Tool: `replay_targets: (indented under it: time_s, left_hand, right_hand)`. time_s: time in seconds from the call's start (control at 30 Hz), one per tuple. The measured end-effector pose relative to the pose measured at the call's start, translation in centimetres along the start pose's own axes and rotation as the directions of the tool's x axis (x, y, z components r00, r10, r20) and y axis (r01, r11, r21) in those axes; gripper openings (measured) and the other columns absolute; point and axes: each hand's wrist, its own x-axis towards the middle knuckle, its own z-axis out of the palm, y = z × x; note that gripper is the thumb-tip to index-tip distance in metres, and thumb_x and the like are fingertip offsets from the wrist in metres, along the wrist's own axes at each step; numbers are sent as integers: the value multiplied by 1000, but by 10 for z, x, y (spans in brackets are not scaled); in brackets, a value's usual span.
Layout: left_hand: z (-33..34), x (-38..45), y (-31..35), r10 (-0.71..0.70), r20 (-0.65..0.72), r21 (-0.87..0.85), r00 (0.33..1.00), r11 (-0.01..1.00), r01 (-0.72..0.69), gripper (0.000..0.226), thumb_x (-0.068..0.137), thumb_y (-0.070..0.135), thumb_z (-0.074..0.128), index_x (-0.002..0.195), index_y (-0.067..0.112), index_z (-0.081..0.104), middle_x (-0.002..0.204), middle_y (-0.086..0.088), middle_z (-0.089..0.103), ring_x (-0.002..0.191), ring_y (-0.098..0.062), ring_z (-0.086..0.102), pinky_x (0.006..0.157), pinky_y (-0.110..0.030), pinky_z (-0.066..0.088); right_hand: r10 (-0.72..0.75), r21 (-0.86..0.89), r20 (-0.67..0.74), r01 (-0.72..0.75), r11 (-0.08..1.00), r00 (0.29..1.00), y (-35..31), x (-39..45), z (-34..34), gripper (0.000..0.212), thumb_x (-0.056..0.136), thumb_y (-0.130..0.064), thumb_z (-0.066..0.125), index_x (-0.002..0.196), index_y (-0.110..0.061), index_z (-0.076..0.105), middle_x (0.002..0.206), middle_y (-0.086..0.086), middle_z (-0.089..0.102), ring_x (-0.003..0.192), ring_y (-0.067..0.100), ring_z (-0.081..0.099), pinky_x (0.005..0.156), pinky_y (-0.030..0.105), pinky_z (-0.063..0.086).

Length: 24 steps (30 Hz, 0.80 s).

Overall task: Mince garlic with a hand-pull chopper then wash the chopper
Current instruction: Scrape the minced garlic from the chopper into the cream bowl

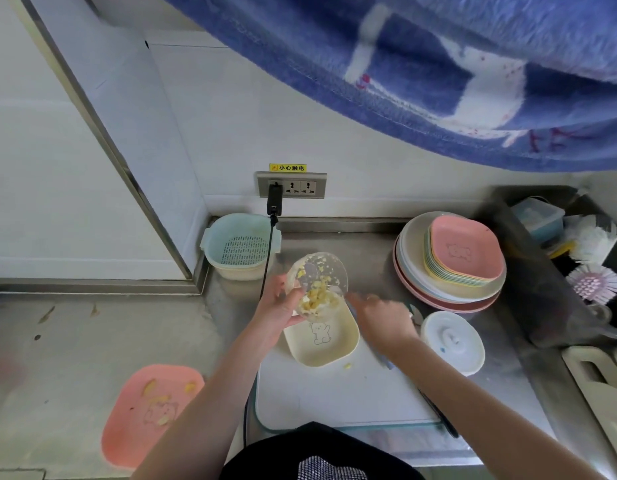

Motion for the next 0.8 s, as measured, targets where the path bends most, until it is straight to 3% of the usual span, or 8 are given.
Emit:
replay_targets:
  time_s: [0.07,0.2,0.37,0.47,0.53,0.6,0.73,0.8]
  left_hand:
    - [1,-2,0,1,41,-1,999,1000,-1,23,94,14,54,116,20,48,125,-5,56,105,-15,63,79,-34,58]
    - [4,-6,6,-28,162,-204,986,977,61,25,95,4,46,113,23,46,122,-9,55,107,-25,62,79,-34,57]
    - [9,-7,10,-46,205,-280,978,954,104,26,96,-1,43,112,19,46,116,-15,57,98,-29,65,79,-42,58]
    - [8,-7,11,-81,232,-268,969,953,143,32,96,2,43,122,20,45,123,-17,56,108,-32,61,78,-40,58]
    - [8,-7,10,-120,220,-284,968,942,181,35,98,9,44,130,20,41,125,-17,56,109,-32,61,74,-38,58]
    - [8,-7,9,-153,206,-314,966,925,214,36,99,22,47,134,20,41,125,-17,57,109,-32,62,79,-40,58]
    - [9,-5,13,-188,182,-260,965,937,232,41,98,41,44,126,13,50,119,-21,62,109,-33,63,88,-41,55]
    - [10,-4,13,-197,183,-240,963,941,238,41,98,41,41,116,8,55,110,-22,65,103,-32,65,85,-38,56]
  right_hand:
    - [-42,26,55,41,999,998,-3,-7,11,44,89,-5,44,129,-22,40,96,10,60,75,33,65,55,32,36]
    - [182,173,-204,-148,974,962,1,10,3,37,69,2,67,98,-16,54,60,2,39,37,24,35,38,19,19]
    - [-55,110,30,51,993,998,-9,4,2,50,90,-1,38,133,-27,39,89,9,52,80,30,61,58,32,38]
    - [40,138,-96,-26,990,995,-5,7,-4,44,86,0,46,124,-22,46,80,6,52,60,26,51,49,29,35]
    - [132,229,-251,-74,971,959,2,19,-14,37,72,4,64,102,-17,55,61,-1,37,40,20,35,38,18,19]
    - [135,235,-271,-71,969,953,0,27,-21,31,74,3,63,100,-15,60,58,-2,35,38,20,33,40,15,13]
    - [86,199,-239,-38,979,967,-21,33,-31,43,89,-1,45,127,-20,47,80,4,57,61,23,49,51,27,32]
    - [-71,158,-212,106,982,975,-30,31,-26,46,88,-2,51,129,-23,46,87,4,64,67,23,52,62,29,40]
